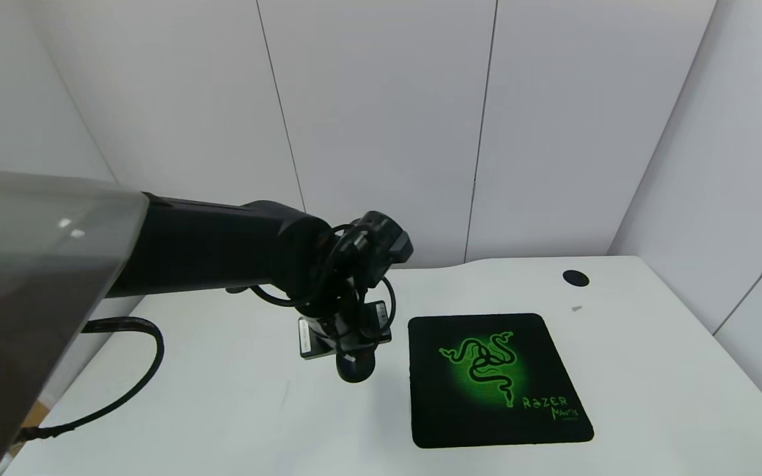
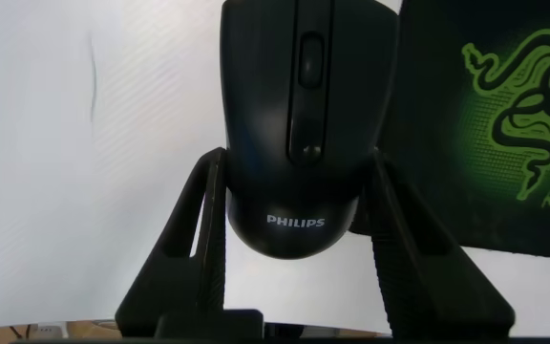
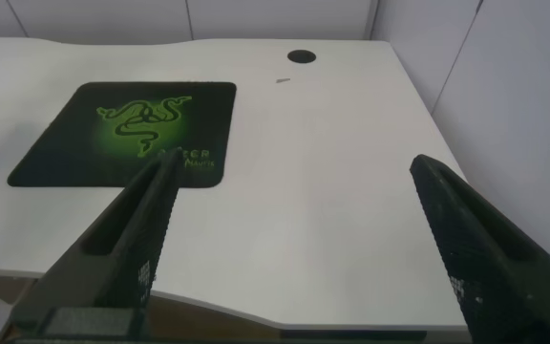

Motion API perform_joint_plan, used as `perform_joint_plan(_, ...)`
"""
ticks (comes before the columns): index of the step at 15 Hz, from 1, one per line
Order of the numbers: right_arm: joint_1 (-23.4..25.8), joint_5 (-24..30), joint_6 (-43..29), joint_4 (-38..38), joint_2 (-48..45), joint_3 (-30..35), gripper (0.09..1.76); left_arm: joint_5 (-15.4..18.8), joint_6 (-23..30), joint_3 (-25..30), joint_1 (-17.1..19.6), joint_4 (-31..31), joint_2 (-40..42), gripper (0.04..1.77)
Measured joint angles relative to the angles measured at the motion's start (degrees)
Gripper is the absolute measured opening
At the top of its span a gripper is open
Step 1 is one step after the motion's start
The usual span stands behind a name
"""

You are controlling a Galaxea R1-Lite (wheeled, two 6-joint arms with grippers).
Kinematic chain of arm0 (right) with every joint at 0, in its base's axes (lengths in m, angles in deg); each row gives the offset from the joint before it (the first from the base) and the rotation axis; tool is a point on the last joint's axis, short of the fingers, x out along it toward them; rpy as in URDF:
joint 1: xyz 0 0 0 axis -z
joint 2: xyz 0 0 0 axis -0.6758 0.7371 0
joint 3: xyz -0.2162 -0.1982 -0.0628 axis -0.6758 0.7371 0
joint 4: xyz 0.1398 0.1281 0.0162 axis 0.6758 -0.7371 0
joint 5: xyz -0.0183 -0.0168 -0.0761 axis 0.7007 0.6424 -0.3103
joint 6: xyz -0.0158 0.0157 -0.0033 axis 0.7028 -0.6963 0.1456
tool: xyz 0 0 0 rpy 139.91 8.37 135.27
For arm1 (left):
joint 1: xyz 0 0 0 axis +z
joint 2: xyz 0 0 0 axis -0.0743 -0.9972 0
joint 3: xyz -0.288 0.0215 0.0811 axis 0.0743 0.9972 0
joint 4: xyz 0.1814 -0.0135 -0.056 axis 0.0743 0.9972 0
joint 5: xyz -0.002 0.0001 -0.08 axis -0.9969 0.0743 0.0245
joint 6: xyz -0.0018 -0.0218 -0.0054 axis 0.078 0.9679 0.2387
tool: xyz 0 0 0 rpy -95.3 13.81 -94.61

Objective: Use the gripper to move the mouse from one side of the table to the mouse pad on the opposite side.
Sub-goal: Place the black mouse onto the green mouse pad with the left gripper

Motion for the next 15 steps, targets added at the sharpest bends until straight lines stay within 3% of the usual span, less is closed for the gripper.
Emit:
perform_joint_plan(6,0.0,0.0,-0.02,0.0,0.0,0.0,1.71,-1.4,3.5,-14.95,-5.25,7.78,-7.66,0.91)
perform_joint_plan(15,0.0,0.0,-0.05,0.0,0.0,0.0,1.71,-6.38,5.57,-17.14,-12.54,-2.74,-14.49,0.91)
